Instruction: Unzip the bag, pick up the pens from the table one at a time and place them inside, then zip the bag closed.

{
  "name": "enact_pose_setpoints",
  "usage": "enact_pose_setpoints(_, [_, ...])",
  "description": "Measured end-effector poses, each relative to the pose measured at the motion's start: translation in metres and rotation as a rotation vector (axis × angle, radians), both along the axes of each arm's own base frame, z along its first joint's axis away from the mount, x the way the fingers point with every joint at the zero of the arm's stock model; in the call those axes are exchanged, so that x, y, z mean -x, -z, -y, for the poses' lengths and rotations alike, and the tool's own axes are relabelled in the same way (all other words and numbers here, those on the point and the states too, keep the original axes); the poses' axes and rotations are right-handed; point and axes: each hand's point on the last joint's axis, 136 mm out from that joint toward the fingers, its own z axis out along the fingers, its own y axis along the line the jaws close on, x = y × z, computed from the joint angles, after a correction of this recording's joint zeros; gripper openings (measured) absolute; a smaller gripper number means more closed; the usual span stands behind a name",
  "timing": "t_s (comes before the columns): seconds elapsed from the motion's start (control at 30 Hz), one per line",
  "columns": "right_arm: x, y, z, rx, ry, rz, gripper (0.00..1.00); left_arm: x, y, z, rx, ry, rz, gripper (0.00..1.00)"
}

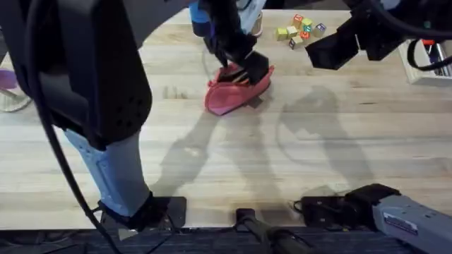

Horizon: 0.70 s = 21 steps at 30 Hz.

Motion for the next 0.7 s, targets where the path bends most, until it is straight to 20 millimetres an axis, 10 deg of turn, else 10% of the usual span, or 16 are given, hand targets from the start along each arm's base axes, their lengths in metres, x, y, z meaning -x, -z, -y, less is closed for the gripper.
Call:
enact_pose_setpoints(0.27, [0.000,0.000,0.000,0.000,0.000,0.000,0.998,-0.010,-0.038,-0.003,0.035,0.111,0.124,0.996])
enact_pose_setpoints(0.7, [0.000,0.000,0.000,0.000,0.000,0.000,0.997,-0.003,-0.071,-0.082,0.008,0.167,0.143,0.996])
